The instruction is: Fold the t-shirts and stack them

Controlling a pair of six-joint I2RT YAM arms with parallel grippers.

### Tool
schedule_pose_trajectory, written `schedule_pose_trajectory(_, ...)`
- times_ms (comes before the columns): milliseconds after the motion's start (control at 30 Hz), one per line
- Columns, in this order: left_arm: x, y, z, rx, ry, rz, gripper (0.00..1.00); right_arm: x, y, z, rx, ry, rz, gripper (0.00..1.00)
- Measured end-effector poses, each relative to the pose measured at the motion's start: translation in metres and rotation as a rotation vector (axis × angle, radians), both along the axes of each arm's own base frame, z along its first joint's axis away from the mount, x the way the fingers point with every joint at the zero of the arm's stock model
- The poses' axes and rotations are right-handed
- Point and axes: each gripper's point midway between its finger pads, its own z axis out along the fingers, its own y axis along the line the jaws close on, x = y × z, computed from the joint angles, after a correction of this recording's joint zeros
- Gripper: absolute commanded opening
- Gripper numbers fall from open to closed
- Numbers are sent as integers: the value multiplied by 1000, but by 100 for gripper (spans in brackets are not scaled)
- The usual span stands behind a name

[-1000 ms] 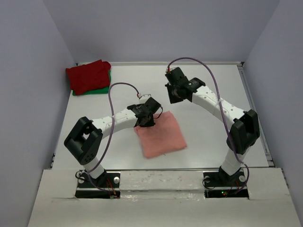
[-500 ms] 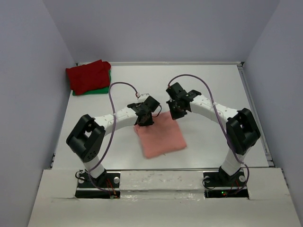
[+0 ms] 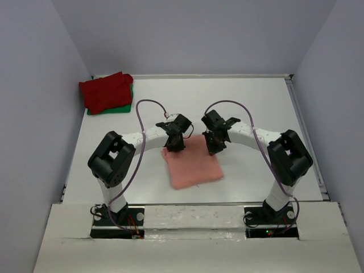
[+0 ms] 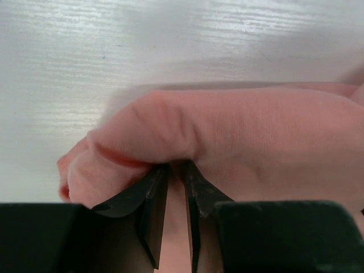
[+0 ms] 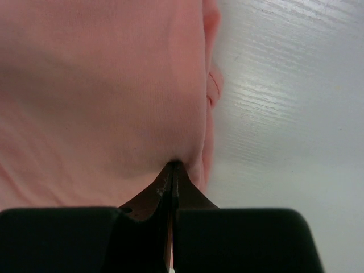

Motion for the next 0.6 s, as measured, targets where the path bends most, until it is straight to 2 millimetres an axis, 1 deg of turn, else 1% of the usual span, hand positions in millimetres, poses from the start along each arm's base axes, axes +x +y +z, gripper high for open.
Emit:
schedule_pose_trajectory(233, 17, -6, 0, -5, -4, -17, 29, -3, 2, -6, 10, 4, -12, 0)
schedule_pose_trajectory(367, 28, -10, 0, -3, -9, -26, 29, -6, 6, -8, 18, 5, -5, 0)
schedule_pose_trajectory(500, 42, -14, 1, -9, -21, -33, 29, -5, 9, -11, 26, 5, -9, 0)
schedule_pose_trajectory(600, 49, -14, 1, -16, -25, -34, 29, -3, 11, -12, 31, 1, -11, 0)
